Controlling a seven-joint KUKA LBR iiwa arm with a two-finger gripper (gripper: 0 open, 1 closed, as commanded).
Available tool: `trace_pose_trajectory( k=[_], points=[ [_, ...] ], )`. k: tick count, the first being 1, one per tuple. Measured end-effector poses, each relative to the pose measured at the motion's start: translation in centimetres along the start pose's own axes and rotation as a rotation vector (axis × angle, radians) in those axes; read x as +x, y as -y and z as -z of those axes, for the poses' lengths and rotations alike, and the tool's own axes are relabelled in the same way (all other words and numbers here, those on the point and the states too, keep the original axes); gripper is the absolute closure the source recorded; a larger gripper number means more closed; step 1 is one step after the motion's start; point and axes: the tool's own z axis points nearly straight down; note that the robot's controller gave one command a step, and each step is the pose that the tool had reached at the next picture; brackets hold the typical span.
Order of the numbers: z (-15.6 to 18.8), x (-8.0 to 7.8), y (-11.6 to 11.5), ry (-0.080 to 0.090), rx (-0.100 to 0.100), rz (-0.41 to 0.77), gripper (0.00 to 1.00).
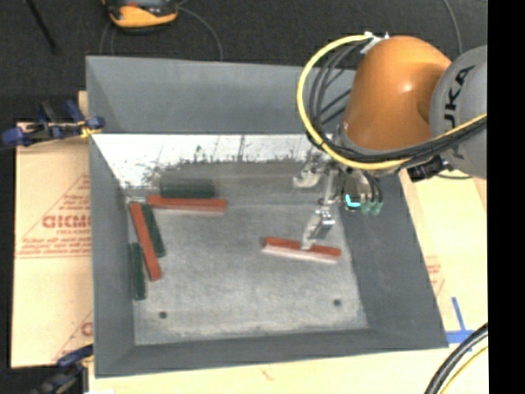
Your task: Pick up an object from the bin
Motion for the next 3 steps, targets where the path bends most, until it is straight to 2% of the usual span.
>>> trace_pose_trajectory(
  k=[1, 2, 3],
  points=[
    [0.4, -0.1, 0.0, 0.008, 0.000, 0.000, 0.00],
    [-5.0, 0.5, 0.2, 0.013, 0.001, 0.002, 0.00],
    [-15.8, -2.9, 4.3, 0.002, -0.002, 0.053, 1.00]
  ],
)
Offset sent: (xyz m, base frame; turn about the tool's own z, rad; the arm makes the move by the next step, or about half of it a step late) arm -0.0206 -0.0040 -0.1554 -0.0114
